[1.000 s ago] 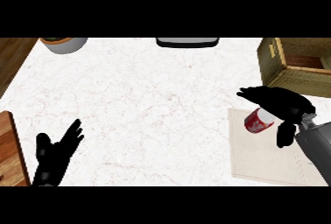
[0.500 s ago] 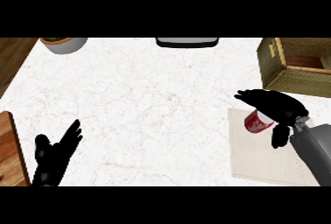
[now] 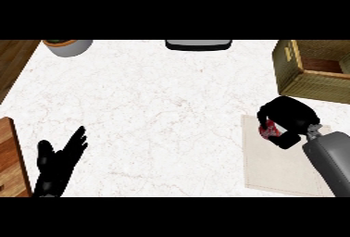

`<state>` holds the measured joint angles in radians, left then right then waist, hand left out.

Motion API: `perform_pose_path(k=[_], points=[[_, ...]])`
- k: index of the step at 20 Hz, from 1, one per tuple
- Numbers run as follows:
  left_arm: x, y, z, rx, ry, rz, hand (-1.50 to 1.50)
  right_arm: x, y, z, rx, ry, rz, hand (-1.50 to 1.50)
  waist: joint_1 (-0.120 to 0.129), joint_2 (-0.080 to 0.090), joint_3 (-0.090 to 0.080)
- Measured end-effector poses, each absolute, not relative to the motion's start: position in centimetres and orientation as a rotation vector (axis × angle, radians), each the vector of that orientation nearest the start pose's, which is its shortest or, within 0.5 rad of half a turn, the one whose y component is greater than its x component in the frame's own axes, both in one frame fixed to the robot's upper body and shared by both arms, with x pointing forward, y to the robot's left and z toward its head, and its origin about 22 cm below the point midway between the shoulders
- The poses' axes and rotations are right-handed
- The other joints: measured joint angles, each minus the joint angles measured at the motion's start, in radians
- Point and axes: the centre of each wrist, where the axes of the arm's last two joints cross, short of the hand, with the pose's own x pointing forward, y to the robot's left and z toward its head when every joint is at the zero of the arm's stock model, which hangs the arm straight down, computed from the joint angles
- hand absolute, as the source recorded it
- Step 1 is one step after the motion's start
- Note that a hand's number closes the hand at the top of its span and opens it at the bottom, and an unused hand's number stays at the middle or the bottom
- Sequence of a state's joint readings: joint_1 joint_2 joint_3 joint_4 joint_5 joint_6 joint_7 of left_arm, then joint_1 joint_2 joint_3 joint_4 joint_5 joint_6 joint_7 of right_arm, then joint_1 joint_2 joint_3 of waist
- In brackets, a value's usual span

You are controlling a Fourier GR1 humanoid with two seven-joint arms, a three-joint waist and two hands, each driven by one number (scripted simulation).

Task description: Pick the can from the placemat and place it in the basket

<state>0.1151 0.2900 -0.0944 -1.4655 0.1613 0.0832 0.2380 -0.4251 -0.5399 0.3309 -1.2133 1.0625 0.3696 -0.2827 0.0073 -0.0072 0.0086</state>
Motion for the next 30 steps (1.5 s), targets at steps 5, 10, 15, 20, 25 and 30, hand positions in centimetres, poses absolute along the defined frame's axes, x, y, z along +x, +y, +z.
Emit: perform_pose_path(k=[5, 10, 15, 20, 25, 30], points=[[20.4, 29.6, -3.3, 0.158, -1.104, -0.037, 0.00, 33.4, -25.1, 4.8, -0.725, -1.067, 1.718, 1.50, -0.008, -0.003, -0.001], [20.3, 29.4, -3.4, 0.160, -1.091, -0.031, 0.00, 33.6, -20.0, 5.3, -0.807, -0.979, 1.454, 1.50, -0.018, -0.005, 0.000], [20.4, 29.1, -3.5, 0.163, -1.094, -0.031, 0.00, 33.4, -15.9, 8.6, -0.910, -1.009, 1.296, 1.50, -0.014, -0.004, 0.001], [20.1, 29.6, -3.5, 0.160, -1.097, -0.026, 0.00, 33.0, -15.9, 13.1, -0.852, -1.252, 0.943, 1.50, -0.020, -0.005, 0.003], [20.3, 29.9, -3.3, 0.161, -1.088, -0.024, 0.00, 32.1, -16.7, 19.0, -0.795, -1.517, 0.562, 1.50, -0.020, -0.005, 0.001], [20.3, 29.7, -3.5, 0.160, -1.097, -0.031, 0.00, 30.9, -18.1, 25.4, -0.820, -1.604, 0.345, 1.50, -0.017, -0.005, 0.000]])
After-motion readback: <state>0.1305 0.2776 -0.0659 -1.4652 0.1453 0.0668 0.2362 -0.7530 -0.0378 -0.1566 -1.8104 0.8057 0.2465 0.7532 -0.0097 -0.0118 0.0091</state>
